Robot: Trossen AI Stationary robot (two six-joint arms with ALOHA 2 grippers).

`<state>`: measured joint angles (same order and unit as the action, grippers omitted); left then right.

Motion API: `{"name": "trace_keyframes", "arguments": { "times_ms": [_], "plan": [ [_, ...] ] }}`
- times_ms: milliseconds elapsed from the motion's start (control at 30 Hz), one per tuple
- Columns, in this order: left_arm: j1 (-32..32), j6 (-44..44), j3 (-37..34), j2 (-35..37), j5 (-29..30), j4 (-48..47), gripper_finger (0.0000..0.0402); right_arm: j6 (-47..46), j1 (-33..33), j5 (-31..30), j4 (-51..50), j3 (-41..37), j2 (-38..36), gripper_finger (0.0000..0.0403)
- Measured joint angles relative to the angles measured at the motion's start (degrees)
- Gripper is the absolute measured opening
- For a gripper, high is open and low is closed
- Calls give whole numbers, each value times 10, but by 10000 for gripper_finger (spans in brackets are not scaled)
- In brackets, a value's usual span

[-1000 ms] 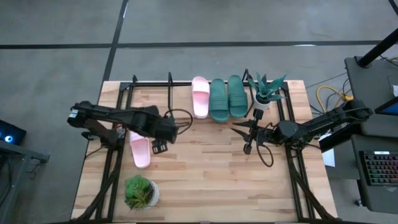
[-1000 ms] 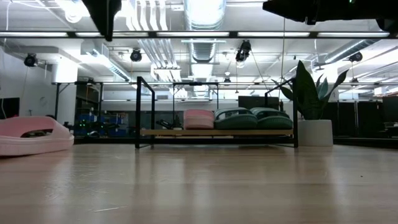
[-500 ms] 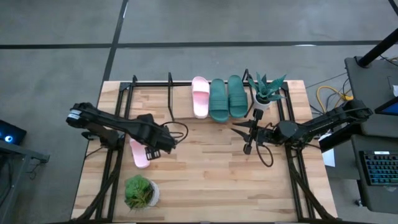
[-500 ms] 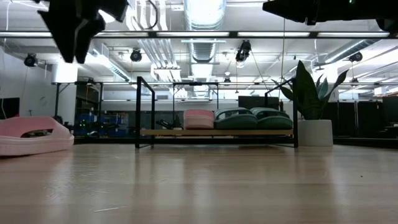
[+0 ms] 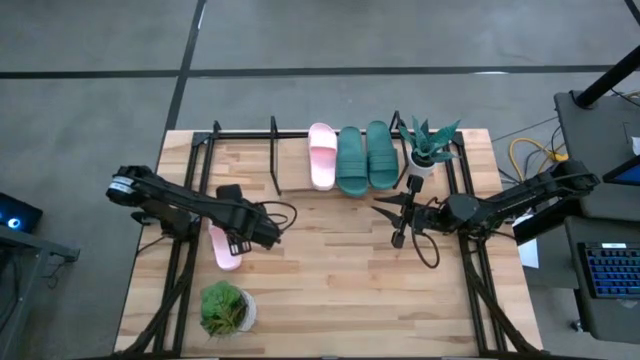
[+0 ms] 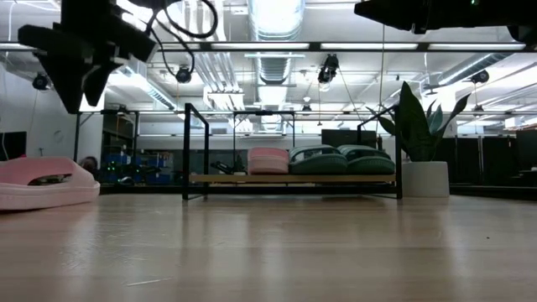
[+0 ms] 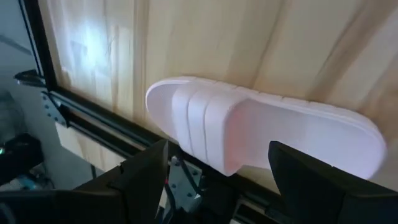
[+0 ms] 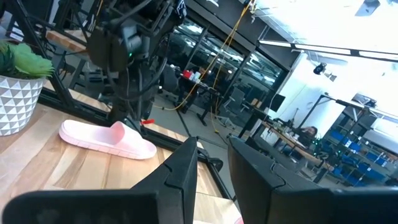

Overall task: Pick and place slides into the shelf
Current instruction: Put the pink slide on the shelf

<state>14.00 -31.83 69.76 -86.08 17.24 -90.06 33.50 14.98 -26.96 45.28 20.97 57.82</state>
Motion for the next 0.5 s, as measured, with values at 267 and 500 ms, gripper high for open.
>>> {"name": "trace_keyframes", "arguments": {
  "times_ms": [267,500],
  "plan": [
    [0,-9,-44,0,2,0,262,0,0,0,0,0,0,82],
    [0,-24,-78,0,2,0,262,0,0,0,0,0,0,82]
  ]
}}
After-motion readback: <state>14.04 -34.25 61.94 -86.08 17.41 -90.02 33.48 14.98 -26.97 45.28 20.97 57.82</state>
